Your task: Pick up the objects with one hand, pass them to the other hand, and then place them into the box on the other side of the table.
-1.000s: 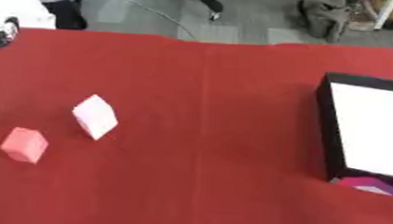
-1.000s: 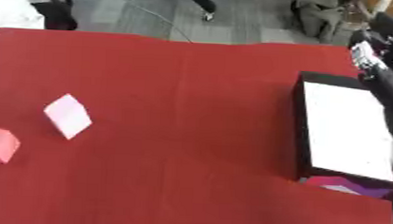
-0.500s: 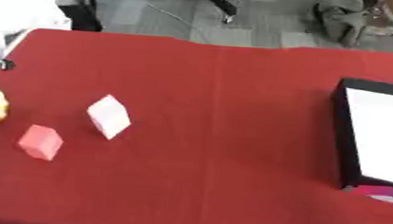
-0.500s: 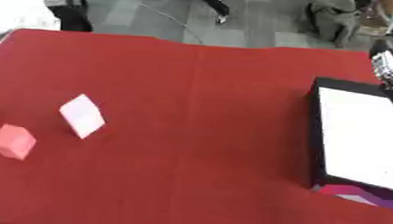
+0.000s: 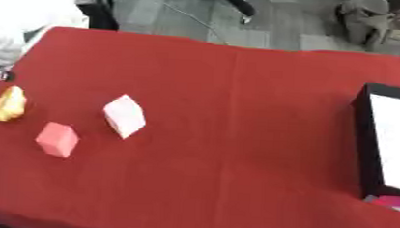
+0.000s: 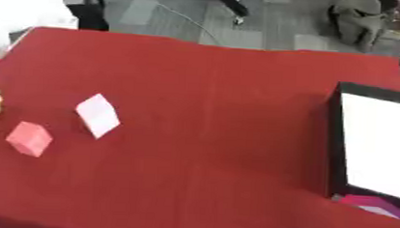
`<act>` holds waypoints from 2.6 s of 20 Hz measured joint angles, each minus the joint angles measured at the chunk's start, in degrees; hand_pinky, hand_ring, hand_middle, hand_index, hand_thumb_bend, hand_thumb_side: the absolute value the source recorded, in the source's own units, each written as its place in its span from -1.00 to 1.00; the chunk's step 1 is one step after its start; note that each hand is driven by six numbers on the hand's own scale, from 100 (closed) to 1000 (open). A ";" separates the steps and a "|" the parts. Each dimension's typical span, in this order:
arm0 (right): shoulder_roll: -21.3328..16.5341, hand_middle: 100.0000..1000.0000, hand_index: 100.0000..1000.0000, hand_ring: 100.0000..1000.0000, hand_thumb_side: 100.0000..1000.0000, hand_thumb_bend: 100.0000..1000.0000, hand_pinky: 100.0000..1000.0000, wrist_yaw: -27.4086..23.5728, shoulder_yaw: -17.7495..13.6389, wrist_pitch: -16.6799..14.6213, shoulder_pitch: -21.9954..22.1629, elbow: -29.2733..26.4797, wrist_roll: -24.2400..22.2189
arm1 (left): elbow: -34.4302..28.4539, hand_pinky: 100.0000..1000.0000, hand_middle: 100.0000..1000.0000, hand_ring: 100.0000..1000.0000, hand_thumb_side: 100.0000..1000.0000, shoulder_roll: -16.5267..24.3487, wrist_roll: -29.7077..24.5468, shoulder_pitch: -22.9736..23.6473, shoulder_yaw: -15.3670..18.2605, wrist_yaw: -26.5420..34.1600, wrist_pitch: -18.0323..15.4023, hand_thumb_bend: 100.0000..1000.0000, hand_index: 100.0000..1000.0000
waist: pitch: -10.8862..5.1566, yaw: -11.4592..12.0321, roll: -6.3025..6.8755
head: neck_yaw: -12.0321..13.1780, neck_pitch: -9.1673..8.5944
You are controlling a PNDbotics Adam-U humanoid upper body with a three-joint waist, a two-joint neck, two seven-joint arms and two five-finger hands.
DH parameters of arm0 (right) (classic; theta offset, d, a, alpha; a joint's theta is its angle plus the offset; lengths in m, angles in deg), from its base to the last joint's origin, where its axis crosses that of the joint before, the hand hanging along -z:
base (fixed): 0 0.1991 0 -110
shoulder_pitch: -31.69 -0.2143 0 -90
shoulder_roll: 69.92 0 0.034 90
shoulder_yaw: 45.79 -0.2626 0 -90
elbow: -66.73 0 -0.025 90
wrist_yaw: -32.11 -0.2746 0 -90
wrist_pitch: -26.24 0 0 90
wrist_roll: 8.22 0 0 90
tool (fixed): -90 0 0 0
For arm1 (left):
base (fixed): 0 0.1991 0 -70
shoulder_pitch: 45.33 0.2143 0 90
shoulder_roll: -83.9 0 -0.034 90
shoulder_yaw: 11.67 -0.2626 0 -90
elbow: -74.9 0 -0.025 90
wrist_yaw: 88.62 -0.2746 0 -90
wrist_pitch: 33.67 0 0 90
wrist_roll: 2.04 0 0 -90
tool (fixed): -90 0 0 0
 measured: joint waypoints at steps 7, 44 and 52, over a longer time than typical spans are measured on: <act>0.00 1.00 1.00 1.00 0.01 -1.00 1.00 0.00 0.02 0.00 0.00 0.01 0.06 | 4.57 0.86 0.63 0.78 -0.40 -2.01 0.06 0.00 -0.10 -2.96 0.06 0.20 0.81 | 0.00 -0.09 -0.05 | 0.78 0.11; 0.00 1.00 1.00 1.00 0.01 -1.00 1.00 -0.31 0.72 0.08 -0.01 0.05 0.03 | -2.46 0.21 -0.32 -0.09 -0.86 -6.66 15.62 0.34 -4.26 -3.22 4.42 -1.00 -0.22 | 0.01 -0.43 -0.40 | -0.12 0.25; -0.03 1.00 1.00 1.00 0.01 -1.00 1.00 -0.32 0.96 0.07 -0.08 0.05 0.02 | -19.89 0.19 -0.33 -0.11 -0.81 -3.86 10.37 3.74 -5.78 -5.98 3.34 -1.00 -0.21 | 0.01 0.08 -0.36 | -2.03 -0.07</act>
